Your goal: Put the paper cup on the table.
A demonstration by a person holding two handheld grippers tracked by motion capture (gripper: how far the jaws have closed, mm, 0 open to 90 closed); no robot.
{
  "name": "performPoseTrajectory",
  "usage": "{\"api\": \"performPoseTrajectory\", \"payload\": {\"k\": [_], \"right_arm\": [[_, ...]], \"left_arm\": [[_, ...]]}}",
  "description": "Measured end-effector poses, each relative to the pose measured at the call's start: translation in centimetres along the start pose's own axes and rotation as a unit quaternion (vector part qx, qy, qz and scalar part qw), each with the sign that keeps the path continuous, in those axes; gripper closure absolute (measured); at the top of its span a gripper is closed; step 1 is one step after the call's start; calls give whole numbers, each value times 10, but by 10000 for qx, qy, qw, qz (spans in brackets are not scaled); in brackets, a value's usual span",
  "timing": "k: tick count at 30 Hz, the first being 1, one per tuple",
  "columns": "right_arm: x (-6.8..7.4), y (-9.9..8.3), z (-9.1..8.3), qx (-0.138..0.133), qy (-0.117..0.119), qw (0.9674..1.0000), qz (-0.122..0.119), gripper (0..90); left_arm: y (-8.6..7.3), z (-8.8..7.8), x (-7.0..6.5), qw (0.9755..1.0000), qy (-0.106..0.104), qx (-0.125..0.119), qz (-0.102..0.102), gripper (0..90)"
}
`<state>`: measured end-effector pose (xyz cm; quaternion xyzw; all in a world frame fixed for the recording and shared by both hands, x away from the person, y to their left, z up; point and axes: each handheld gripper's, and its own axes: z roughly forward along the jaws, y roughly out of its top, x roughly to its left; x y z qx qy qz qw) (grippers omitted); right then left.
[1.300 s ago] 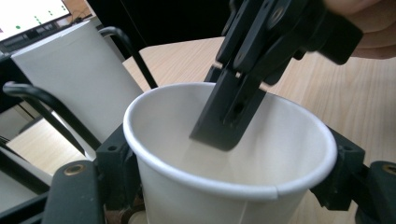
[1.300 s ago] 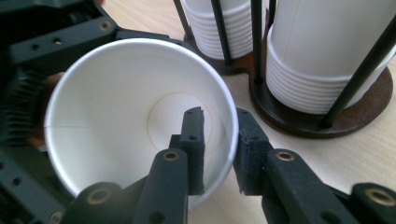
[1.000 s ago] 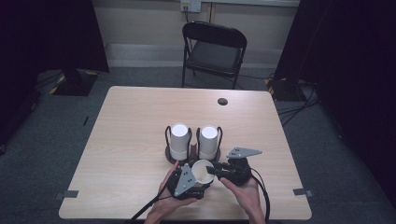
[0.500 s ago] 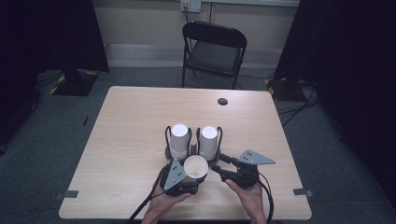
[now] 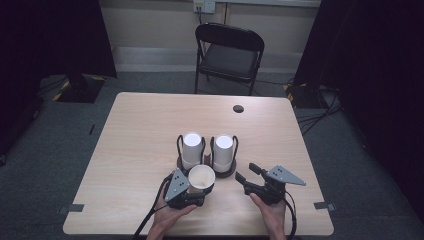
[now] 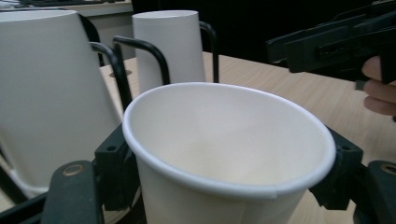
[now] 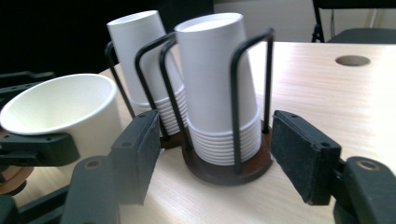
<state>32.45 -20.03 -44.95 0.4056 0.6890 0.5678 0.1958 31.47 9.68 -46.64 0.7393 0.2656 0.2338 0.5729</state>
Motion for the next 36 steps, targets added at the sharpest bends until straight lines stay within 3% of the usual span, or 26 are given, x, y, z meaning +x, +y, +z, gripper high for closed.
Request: {"api": "performPoseTrajectory", "payload": {"k": [7, 12, 16, 20, 29, 33, 34, 36], "right_arm": [[-8, -11, -4, -250, -345, 9991, 46, 284], [-12, -14, -15, -629, -706, 9955, 62, 251], [-17, -18, -16, -711, -873, 9936, 77, 225], [-21, -24, -13, -632, -969, 9932, 147, 152], [-21, -37, -9, -376, -1277, 9911, 68, 154], [-20, -41, -6, -438, -1462, 9883, 64, 150], [-19, -43, -3, -487, -1575, 9863, -17, 140], [-18, -43, -2, -507, -1551, 9866, -60, 140]], "left_arm": [[0, -13, 8, 9998, 167, -106, -51, 251], [-3, -22, 20, 9992, 378, -51, -98, 252], [-4, -32, 31, 9983, 533, -139, -199, 252], [-3, -40, 41, 9971, 690, -204, -236, 250], [-1, -49, 63, 9933, 1058, -323, -337, 248], [-1, -50, 73, 9919, 1157, -347, -406, 248], [0, -51, 79, 9908, 1217, -369, -465, 248], [2, -53, 84, 9893, 1317, -413, -468, 248]]}}
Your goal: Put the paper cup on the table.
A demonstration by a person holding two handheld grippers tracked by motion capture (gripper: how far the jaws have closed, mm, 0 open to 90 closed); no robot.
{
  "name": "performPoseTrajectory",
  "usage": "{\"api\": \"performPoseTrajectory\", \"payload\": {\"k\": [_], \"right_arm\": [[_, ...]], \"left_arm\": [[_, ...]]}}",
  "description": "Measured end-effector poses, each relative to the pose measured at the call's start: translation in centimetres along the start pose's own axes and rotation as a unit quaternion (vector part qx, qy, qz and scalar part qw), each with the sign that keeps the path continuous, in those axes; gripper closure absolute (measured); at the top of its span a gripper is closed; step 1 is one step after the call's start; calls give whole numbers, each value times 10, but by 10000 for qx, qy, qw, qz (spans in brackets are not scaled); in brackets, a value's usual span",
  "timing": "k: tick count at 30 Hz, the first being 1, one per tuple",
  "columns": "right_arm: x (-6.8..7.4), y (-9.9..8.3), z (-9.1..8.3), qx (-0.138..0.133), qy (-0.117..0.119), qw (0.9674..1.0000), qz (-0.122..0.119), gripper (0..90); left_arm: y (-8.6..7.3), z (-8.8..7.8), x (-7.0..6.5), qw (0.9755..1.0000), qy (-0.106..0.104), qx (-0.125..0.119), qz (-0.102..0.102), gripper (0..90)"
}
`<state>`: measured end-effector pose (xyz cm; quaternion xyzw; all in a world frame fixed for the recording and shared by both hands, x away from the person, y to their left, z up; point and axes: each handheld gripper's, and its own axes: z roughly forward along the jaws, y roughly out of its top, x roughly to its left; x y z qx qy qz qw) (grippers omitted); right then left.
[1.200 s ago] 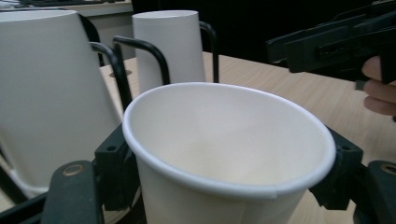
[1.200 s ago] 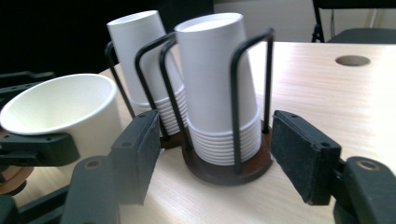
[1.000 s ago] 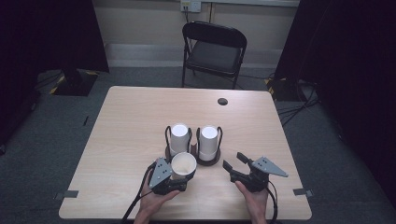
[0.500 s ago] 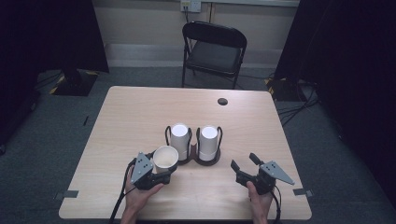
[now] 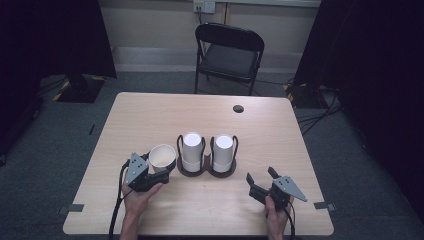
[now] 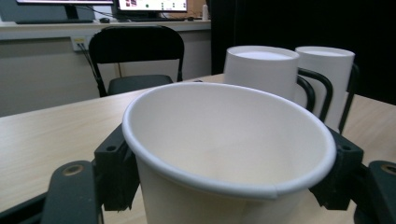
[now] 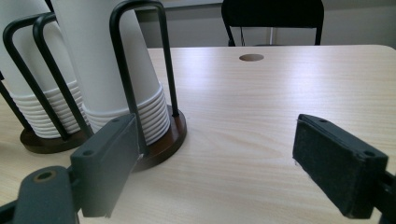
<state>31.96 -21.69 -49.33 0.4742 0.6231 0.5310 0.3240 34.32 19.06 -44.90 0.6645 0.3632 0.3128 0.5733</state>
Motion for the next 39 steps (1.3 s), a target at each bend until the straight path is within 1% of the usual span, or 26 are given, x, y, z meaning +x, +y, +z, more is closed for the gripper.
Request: {"api": "performPoseTrajectory", "payload": {"k": [4, 5, 6, 7, 8, 9, 10, 11, 14, 15, 16, 18, 20, 22, 23, 24, 25, 26, 27, 30, 31, 32, 34, 35, 38, 39], "right_arm": [[2, -1, 2, 77, 5, 9999, -122, 138], [2, -1, 1, 72, 6, 9999, -127, 138], [2, -1, 1, 70, 17, 9999, -127, 138], [2, -1, 1, 53, 32, 9999, -129, 138], [2, -1, 1, 53, 32, 9999, -129, 138], [2, -2, 0, -6, 37, 9999, -142, 138], [3, -2, -1, -39, 25, 9999, -151, 138], [3, -2, -1, -64, 9, 9998, -162, 137], [5, -3, -2, -131, -140, 9996, -211, 137], [5, -3, -3, -169, -169, 9994, -230, 137], [6, -4, -3, -215, -217, 9992, -262, 136], [8, -4, -5, -285, -289, 9988, -284, 136], [8, -4, -5, -290, -266, 9988, -289, 136], [7, -4, -4, -247, -226, 9990, -298, 136], [7, -4, -4, -232, -223, 9990, -302, 136], [7, -4, -4, -209, -196, 9991, -303, 136], [7, -4, -3, -196, -184, 9992, -309, 136], [7, -4, -3, -191, -189, 9992, -309, 136], [7, -3, -3, -180, -177, 9992, -312, 136], [7, -3, -3, -163, -162, 9992, -318, 136], [7, -3, -3, -163, -161, 9992, -317, 136], [7, -3, -3, -164, -156, 9993, -305, 136], [7, -3, -3, -173, -153, 9993, -305, 136], [7, -3, -3, -180, -151, 9993, -307, 136], [6, -4, -3, -186, -135, 9993, -290, 136], [6, -4, -3, -187, -116, 9993, -292, 137]], "left_arm": [[2, 1, 10, 9998, 215, -4, -38, 245], [2, 3, 13, 9995, 305, 58, -49, 244], [3, 5, 16, 9987, 472, 167, -48, 242], [3, 6, 19, 9987, 466, 158, -114, 242], [3, 6, 19, 9987, 466, 158, -114, 242], [3, 7, 23, 9990, 352, 44, -257, 242], [4, 7, 25, 9989, 390, 4, -272, 243], [5, 8, 26, 9986, 462, 11, -272, 243], [9, 12, 31, 9980, 579, -23, -239, 243], [11, 13, 32, 9975, 686, -5, -171, 243], [12, 15, 34, 9973, 725, -10, -108, 242], [14, 19, 38, 9976, 672, 16, -163, 242], [14, 22, 44, 9974, 703, 45, -166, 241], [13, 26, 49, 9967, 796, 133, -95, 240], [11, 29, 52, 9955, 922, 199, -26, 240], [11, 29, 52, 9955, 922, 199, -26, 239], [7, 33, 58, 9960, 852, 157, -216, 239], [5, 35, 63, 9957, 837, 103, -396, 239], [4, 37, 65, 9954, 851, 84, -437, 239], [2, 47, 70, 9945, 923, 180, -470, 237], [2, 47, 70, 9945, 923, 180, -470, 236], [2, 52, 73, 9947, 909, 133, -455, 235], [0, 57, 75, 9946, 888, 212, -488, 233], [-2, 59, 75, 9948, 876, 242, -452, 232], [-7, 63, 76, 9953, 804, 323, -444, 230], [-10, 66, 78, 9950, 786, 382, -476, 230]]}}
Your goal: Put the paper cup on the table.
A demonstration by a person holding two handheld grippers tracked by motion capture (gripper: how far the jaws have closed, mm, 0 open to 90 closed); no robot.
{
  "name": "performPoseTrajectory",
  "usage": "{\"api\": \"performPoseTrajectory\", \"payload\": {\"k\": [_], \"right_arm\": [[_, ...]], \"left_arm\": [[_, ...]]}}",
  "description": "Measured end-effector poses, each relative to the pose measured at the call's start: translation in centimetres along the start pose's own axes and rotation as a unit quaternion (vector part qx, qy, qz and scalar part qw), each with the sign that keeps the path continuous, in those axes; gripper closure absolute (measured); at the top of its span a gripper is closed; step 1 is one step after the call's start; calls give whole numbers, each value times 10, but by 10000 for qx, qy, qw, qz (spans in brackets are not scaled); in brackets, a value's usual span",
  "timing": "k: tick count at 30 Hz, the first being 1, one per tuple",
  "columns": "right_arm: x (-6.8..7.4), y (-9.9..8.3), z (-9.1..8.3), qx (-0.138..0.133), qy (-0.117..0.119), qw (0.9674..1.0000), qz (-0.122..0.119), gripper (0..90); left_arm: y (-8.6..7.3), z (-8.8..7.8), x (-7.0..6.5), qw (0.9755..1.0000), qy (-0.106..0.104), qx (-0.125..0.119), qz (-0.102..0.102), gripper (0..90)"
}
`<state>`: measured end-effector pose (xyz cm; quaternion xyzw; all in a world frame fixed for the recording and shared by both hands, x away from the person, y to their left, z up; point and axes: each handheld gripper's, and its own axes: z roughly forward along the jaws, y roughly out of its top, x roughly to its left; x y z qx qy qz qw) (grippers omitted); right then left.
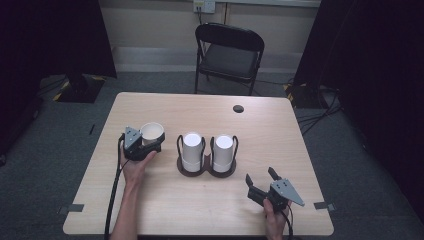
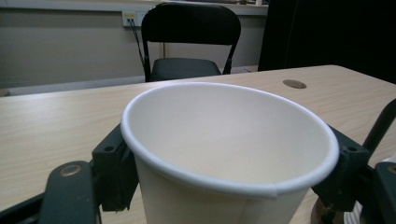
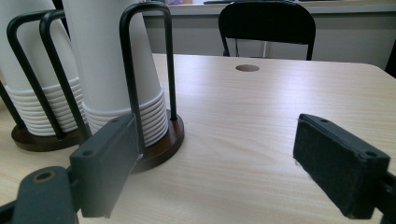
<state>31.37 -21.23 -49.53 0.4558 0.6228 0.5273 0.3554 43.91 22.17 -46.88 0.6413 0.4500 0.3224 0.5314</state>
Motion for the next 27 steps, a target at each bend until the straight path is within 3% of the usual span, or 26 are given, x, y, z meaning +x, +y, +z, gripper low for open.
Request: {"api": "performPoseTrajectory", "payload": {"k": [3, 9, 18, 21, 27], "right_arm": [[1, 0, 0, 18, 1, 10000, -14, 137], [0, 0, 0, 8, 8, 10000, -3, 137], [0, 0, 0, 21, 8, 10000, 0, 138], [0, 0, 0, 8, 8, 10000, 17, 138], [-1, 0, 1, 9, 24, 10000, 11, 138]], "left_arm": [[-2, 2, 1, 9999, 10, 82, 110, 229], [-11, 6, 3, 9997, 79, 239, 51, 224], [-15, 8, 0, 9989, -107, 449, 110, 216], [-15, 8, 0, 9986, -217, 482, 16, 209], [-17, 8, -2, 9978, -185, 623, 139, 153]]}}
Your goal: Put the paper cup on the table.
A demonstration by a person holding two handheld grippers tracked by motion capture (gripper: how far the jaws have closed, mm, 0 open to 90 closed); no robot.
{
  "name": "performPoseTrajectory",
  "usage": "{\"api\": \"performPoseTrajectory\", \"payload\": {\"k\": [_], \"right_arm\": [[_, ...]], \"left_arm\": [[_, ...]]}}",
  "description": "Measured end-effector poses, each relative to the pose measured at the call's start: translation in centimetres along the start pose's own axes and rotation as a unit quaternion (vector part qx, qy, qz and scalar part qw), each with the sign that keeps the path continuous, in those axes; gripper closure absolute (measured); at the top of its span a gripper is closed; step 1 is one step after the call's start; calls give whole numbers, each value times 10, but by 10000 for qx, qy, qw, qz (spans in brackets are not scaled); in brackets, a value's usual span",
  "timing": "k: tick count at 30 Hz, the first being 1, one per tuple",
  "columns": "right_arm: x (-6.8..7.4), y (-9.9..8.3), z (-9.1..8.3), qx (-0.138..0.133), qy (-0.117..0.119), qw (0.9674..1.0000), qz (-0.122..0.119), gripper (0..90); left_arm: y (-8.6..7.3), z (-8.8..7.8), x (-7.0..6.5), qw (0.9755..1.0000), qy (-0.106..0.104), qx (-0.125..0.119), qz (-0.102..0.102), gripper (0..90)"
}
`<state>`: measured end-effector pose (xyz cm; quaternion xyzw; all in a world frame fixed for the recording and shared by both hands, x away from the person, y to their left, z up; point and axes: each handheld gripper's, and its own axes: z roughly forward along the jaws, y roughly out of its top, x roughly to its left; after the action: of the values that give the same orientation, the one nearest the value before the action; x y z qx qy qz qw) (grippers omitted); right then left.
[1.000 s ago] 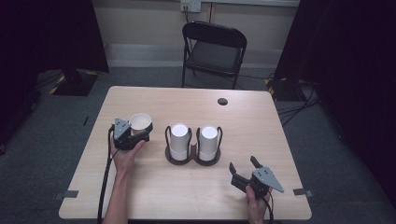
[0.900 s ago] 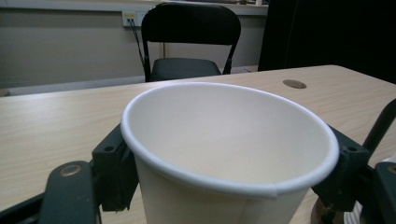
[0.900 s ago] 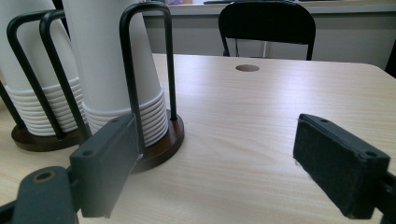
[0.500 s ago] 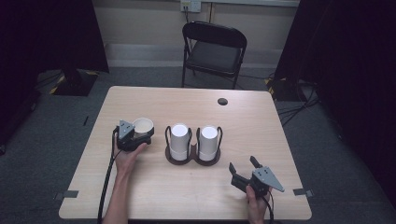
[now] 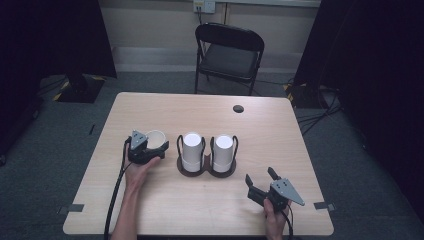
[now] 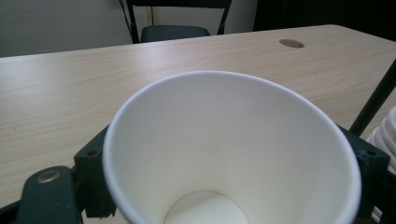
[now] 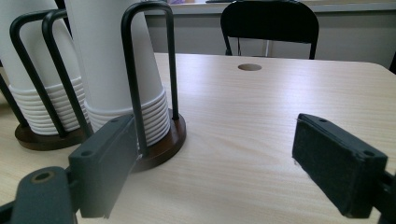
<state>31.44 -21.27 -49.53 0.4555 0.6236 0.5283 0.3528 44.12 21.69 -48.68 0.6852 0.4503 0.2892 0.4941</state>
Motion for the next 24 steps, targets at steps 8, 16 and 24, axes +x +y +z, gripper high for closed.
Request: {"api": "performPoseTrajectory", "payload": {"k": [8, 16, 24], "right_arm": [[0, 0, 0, 3, -8, 10000, 12, 139], [0, 0, 0, 11, -44, 10000, 1, 139], [1, 0, 0, 23, -41, 10000, 4, 140]], "left_arm": [[-5, -7, 1, 10000, 8, 61, -45, 154], [-6, -20, -4, 9998, 179, 79, -2, 155], [-11, -35, -10, 9993, 356, 66, -4, 156]]}}
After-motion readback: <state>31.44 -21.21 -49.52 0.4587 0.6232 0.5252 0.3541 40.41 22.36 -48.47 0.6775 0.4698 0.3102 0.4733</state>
